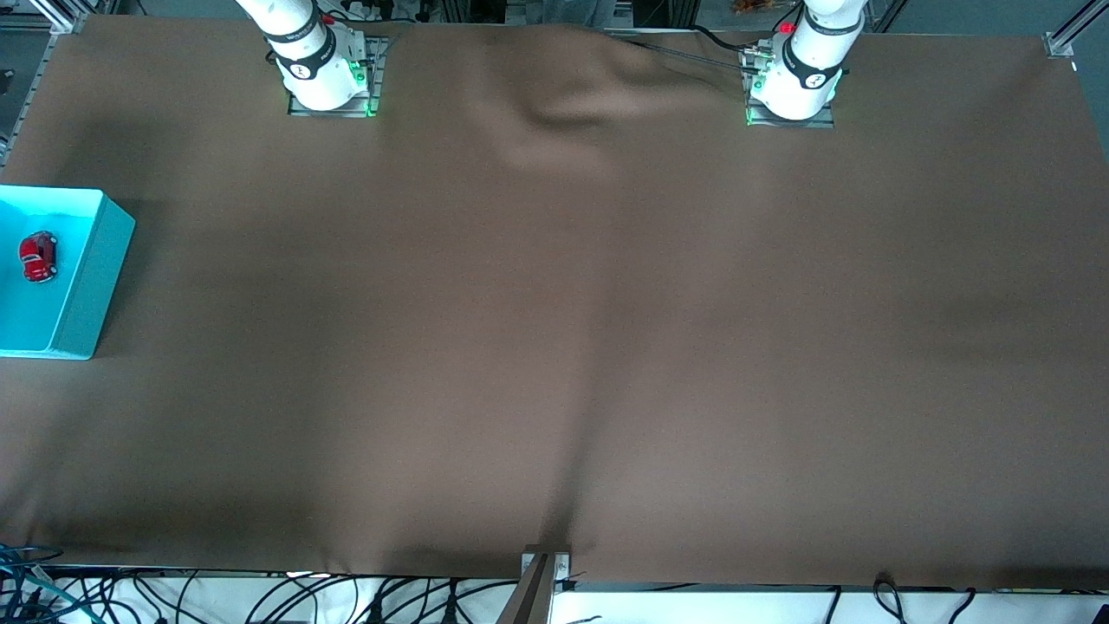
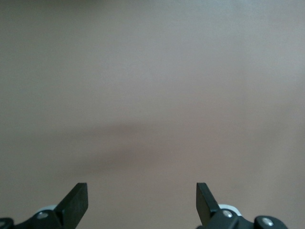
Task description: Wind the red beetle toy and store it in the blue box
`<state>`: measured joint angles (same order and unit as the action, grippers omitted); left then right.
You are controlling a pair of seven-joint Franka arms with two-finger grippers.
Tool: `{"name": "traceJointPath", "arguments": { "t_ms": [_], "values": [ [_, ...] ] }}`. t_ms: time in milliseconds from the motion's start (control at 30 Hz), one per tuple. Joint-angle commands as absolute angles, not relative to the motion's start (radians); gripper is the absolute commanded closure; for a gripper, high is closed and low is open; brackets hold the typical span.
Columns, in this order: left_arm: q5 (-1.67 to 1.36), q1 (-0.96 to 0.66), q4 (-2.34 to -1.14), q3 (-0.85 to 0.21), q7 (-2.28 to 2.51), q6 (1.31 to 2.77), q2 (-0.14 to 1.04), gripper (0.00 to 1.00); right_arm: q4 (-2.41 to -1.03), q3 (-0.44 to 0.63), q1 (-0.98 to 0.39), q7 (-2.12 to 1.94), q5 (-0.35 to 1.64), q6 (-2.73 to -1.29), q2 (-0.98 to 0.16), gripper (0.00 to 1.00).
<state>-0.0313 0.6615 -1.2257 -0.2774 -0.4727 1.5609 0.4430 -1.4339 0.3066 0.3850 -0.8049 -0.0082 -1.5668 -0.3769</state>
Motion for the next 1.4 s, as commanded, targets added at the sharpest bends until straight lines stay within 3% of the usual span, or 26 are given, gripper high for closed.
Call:
{"name": "traceJointPath", "arguments": {
  "t_ms": [0,434,968,1368],
  "values": [
    [-0.049,0.669,-1.229,-0.279,-0.497,1.554,0.439,0.0,-1.437,0.318,0.351,-0.802,-0.032,-1.5,-0.307,0.0],
    [-0.051,0.669,-1.229,-0.279,-0.497,1.554,0.439,0.0,-1.45,0.318,0.292,-0.798,-0.041,-1.375,-0.166,0.0],
    [-0.051,0.67,-1.232,-0.279,-0.499,1.554,0.44,0.0,-1.572,0.318,0.163,-0.798,-0.081,-1.364,0.028,0.0],
    [-0.049,0.669,-1.233,-0.279,-0.497,1.552,0.439,0.0,-1.592,0.321,0.063,-0.666,-0.091,-1.316,0.09,0.0]
  ]
}}
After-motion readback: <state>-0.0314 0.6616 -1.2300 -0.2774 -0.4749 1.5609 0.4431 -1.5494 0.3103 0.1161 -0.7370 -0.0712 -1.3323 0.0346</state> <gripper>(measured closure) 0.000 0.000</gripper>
